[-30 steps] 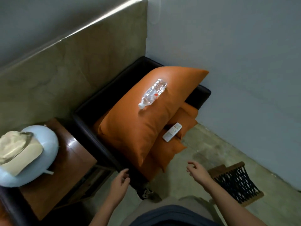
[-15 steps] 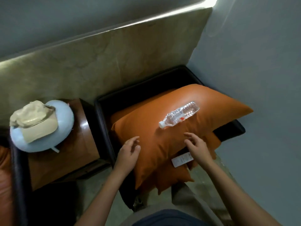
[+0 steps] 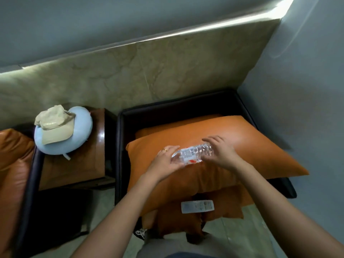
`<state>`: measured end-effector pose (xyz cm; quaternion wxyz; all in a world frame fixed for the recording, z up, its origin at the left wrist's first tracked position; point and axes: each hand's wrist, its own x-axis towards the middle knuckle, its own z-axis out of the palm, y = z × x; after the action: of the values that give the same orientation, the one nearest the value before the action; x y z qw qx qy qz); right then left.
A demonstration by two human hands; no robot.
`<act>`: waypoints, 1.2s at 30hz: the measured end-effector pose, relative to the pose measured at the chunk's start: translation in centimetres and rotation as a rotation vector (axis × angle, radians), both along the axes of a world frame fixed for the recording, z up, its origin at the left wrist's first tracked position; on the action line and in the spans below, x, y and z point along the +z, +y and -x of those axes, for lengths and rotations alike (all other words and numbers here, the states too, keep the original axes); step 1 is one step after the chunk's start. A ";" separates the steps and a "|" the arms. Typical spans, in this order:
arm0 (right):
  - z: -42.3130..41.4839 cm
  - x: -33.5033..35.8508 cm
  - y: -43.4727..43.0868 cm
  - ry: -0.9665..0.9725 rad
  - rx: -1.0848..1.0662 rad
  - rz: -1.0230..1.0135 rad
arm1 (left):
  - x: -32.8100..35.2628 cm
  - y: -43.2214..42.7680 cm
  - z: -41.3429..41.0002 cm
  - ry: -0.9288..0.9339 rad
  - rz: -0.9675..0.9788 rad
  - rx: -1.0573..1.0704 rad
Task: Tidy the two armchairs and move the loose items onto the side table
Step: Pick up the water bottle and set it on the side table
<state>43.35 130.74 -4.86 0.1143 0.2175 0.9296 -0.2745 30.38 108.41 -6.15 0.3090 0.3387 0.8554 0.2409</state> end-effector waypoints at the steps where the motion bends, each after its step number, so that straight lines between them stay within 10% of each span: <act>1: 0.4 -0.6 0.2 -0.066 0.107 -0.046 | -0.2 0.4 -0.4 -0.003 0.033 0.003; 12: 3.9 -2.1 -0.8 -0.002 0.538 -0.145 | 0.7 -1.6 -2.6 -0.012 -0.024 0.182; 22: 2.6 -0.8 -8.0 0.131 0.129 0.531 | 2.9 -13.6 -4.6 -0.143 -0.166 0.795; 36: 1.2 -0.7 -35.8 0.009 0.158 0.703 | -4.9 -38.3 -14.9 -0.255 0.003 0.728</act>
<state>42.14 94.96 -5.60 0.1990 0.0910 0.7928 -0.5689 45.25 70.08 -11.05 0.3078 -0.0201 0.8747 0.3738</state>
